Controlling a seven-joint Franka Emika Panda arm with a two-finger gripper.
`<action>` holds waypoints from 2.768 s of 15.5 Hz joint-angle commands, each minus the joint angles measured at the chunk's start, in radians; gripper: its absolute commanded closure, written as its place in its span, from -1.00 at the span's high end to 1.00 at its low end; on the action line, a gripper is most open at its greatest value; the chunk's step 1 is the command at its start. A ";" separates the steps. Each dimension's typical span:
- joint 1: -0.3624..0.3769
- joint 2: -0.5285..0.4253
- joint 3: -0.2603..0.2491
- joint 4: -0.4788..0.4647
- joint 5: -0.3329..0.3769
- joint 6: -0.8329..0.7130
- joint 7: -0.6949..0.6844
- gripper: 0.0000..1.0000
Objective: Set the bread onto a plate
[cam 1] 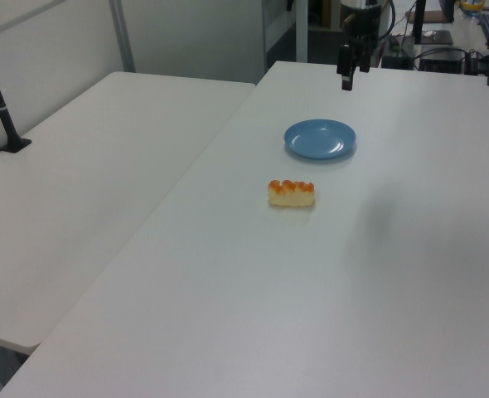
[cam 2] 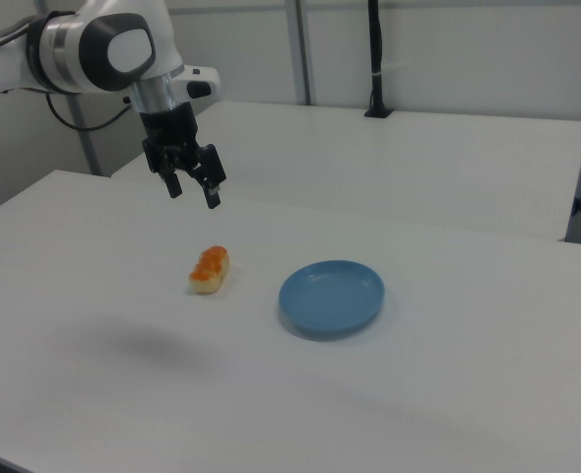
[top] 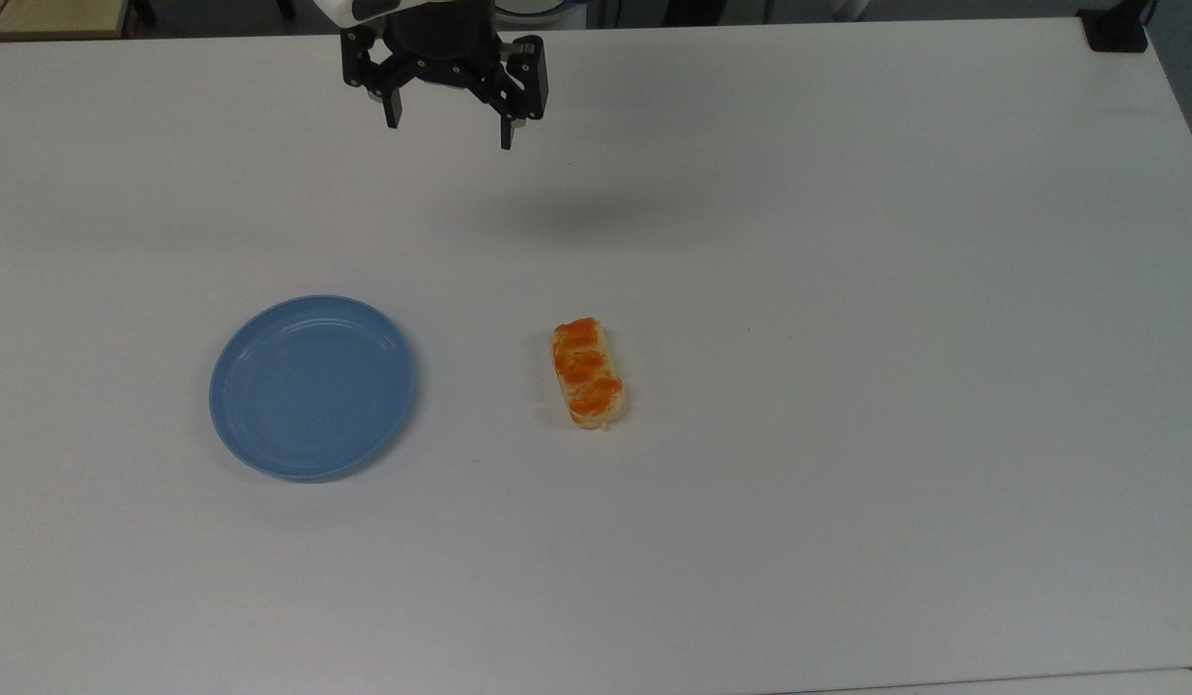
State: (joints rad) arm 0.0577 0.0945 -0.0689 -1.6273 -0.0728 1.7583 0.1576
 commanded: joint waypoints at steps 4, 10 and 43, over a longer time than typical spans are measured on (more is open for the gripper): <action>-0.016 -0.010 -0.015 0.001 0.071 -0.011 -0.058 1.00; -0.015 -0.021 -0.042 0.006 0.074 -0.011 -0.102 1.00; 0.178 0.410 -0.032 -0.002 0.062 0.470 -0.129 1.00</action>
State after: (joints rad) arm 0.2211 0.4761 -0.0927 -1.6252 0.0162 2.1833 0.0401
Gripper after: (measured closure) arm 0.000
